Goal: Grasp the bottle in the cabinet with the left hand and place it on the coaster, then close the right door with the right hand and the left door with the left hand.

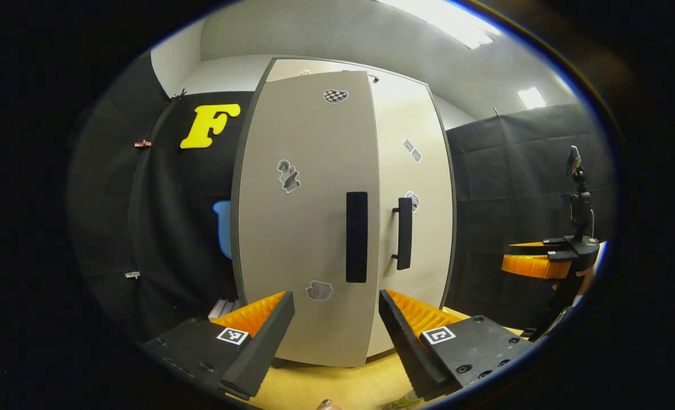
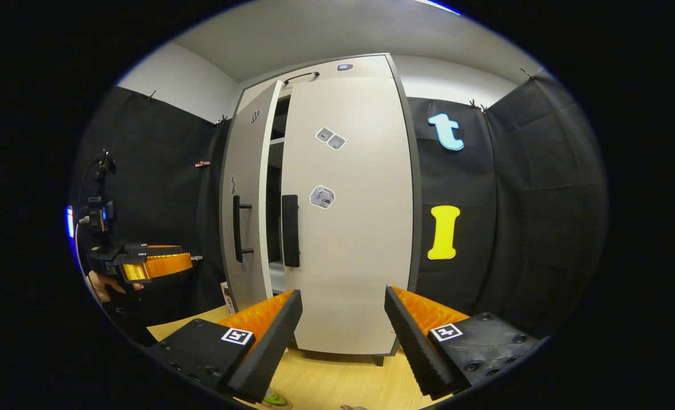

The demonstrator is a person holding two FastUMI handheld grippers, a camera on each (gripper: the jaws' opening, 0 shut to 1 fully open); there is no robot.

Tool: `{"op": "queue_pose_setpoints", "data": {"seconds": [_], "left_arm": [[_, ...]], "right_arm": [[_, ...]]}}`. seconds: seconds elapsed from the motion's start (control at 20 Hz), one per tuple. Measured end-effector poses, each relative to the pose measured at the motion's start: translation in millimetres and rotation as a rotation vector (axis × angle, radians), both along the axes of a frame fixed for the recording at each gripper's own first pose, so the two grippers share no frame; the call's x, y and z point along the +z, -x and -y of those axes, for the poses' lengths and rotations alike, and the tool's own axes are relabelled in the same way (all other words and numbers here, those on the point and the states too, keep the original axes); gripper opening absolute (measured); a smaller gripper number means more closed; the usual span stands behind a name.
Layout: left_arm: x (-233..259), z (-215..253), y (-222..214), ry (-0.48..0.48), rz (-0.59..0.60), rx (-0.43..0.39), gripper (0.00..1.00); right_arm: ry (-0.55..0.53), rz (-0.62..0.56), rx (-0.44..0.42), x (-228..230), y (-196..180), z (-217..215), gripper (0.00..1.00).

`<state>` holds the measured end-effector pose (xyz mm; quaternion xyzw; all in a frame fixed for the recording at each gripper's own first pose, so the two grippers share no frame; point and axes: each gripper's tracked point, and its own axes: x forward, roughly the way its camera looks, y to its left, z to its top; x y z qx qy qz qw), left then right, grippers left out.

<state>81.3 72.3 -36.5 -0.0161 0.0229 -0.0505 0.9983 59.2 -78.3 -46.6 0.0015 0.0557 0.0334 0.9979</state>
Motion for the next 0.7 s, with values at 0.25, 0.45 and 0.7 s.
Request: {"op": "queue_pose_setpoints", "data": {"seconds": [0.25, 0.45, 0.7], "left_arm": [[4, 3, 2, 0.012, 0.012, -0.020, 0.95], [2, 2, 4, 0.029, 0.007, -0.019, 0.95], [-1, 0, 5, 0.008, 0.000, -0.011, 0.95]], "right_arm": [[0.008, 0.003, 0.017, 2, 0, -8, 0.97], [0.011, 0.006, 0.020, 4, 0, -12, 0.97], [0.017, 0.002, 0.021, 2, 1, -14, 0.97]]}}
